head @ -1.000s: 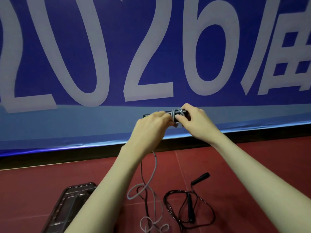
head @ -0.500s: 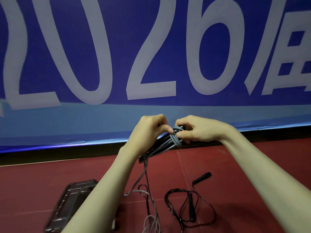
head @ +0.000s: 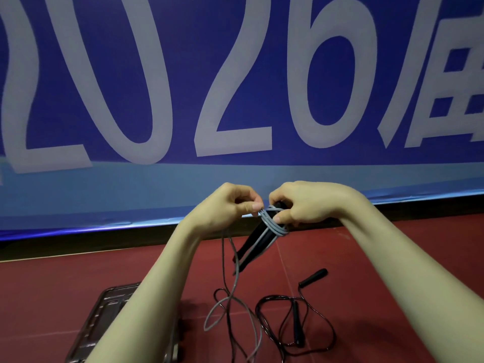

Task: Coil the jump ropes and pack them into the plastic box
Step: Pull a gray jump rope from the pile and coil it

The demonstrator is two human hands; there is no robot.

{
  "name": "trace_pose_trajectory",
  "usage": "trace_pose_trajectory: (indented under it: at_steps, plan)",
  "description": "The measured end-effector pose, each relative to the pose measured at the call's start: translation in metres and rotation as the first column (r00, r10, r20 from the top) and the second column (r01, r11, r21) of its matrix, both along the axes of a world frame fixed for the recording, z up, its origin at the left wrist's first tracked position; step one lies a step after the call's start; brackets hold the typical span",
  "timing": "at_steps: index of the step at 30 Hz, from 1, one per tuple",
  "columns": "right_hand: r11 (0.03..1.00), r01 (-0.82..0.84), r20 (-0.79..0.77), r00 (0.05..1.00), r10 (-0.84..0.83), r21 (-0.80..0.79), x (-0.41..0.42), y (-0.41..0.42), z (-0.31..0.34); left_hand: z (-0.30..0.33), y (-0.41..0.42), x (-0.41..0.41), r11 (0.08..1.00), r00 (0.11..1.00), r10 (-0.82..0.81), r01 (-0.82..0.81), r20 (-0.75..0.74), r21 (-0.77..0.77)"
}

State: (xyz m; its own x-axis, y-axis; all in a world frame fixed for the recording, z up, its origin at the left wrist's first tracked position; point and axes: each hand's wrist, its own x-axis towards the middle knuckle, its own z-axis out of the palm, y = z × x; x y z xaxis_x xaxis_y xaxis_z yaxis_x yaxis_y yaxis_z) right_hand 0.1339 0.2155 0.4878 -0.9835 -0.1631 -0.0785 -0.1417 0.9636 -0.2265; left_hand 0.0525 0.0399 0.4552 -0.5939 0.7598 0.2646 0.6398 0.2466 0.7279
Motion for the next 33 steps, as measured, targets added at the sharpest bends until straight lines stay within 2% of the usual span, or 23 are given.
trace_pose_trajectory:
  at_steps: [3,5,8,11,14,18,20,22,24,28,29,31,33]
  plan:
    - [0.975,-0.072,0.05,0.995,0.084,-0.209,0.001,0.004,-0.001,-0.008,0.002,-0.003,0.994,0.999,0.04,-0.041,0.005,0.102]
    - [0.917,-0.111,0.064,0.987,0.146,-0.384,0.0,0.009,-0.003,-0.011,0.003,-0.004,0.983,0.996,0.065,-0.074,0.06,0.167]
    - [0.795,-0.172,0.027,0.973,0.23,-0.582,0.0,0.016,-0.007,-0.013,0.004,-0.002,0.964,0.986,0.064,-0.1,0.151,0.245]
    - [0.623,-0.181,-0.015,0.965,0.262,-0.761,-0.002,0.019,-0.01,-0.012,0.008,0.002,0.945,0.987,0.047,-0.094,0.155,0.314]
    - [0.516,-0.165,-0.07,0.978,0.197,-0.841,-0.004,0.02,-0.011,-0.012,0.015,0.006,0.909,0.986,0.038,-0.102,0.165,0.404]
    - [0.471,-0.192,-0.162,0.981,0.102,-0.861,-0.009,0.02,-0.013,-0.015,0.028,0.008,0.904,0.967,0.177,-0.233,0.182,0.359]
    - [0.425,-0.184,-0.183,0.982,0.044,-0.886,-0.013,0.02,-0.015,-0.012,0.034,0.011,0.883,0.934,0.244,-0.325,0.262,0.338]
    - [0.382,-0.182,-0.199,0.98,-0.005,-0.906,-0.017,0.019,-0.016,-0.007,0.039,0.014,0.87,0.917,0.242,-0.35,0.317,0.348]
    - [0.343,-0.189,-0.222,0.973,-0.058,-0.92,-0.02,0.018,-0.016,-0.004,0.042,0.014,0.874,0.927,0.237,-0.334,0.29,0.352]
    - [0.124,-0.199,-0.227,0.933,-0.279,-0.972,-0.026,0.031,-0.01,-0.009,0.037,0.01,0.927,0.944,0.322,-0.33,0.074,0.177]
    - [0.115,-0.191,-0.219,0.918,-0.331,-0.975,-0.027,0.036,-0.01,-0.009,0.035,0.011,0.934,0.945,0.327,-0.328,0.031,0.145]
    - [0.163,-0.162,-0.216,0.889,-0.404,-0.973,-0.029,0.041,-0.014,-0.006,0.032,0.012,0.943,0.945,0.324,-0.318,-0.045,0.097]
    - [0.211,-0.13,-0.216,0.861,-0.46,-0.969,-0.032,0.04,-0.02,-0.003,0.034,0.014,0.95,0.934,0.307,-0.312,-0.184,0.005]
